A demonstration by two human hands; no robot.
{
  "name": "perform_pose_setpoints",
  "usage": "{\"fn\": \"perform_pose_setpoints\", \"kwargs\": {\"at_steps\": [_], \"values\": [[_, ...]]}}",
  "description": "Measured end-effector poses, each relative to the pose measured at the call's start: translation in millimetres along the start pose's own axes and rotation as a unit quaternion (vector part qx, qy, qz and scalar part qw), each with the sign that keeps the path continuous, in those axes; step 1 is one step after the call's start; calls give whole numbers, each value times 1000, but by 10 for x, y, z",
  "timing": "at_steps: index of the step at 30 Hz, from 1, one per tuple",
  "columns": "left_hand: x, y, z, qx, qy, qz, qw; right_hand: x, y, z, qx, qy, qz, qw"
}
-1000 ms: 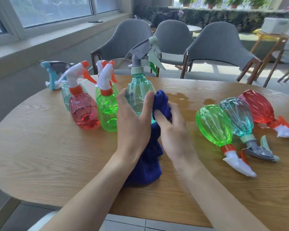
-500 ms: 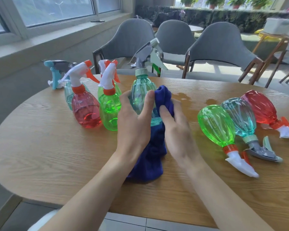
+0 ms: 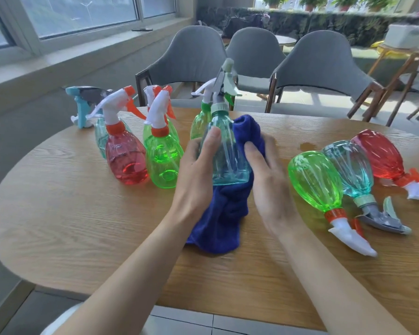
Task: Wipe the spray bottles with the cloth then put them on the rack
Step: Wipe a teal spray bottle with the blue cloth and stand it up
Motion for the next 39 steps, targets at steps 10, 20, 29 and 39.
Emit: {"fn": "perform_pose_setpoints", "kwargs": {"at_steps": [10, 20, 29, 39], "values": [[100, 6, -48, -20, -28, -47, 998, -59, 14, 49, 44, 127, -3, 991], [129, -11, -7, -3, 98, -43, 994, -54, 28, 170, 119, 192, 17, 974], [74, -71, 36, 35, 161, 32, 986, -148, 10, 217, 79, 63, 102, 990], [-134, -28, 17, -17, 106, 77, 991, 65, -57, -22, -1, -34, 0, 999]]}}
Point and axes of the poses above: each hand's wrist, its own y-axis towards the middle knuckle, its own x-axis out of the palm, z = x × y, the point moved 6 cm from there along y, towards the middle knuckle, and after that the axes turned 12 degrees about -z, right-handed, at the moved point
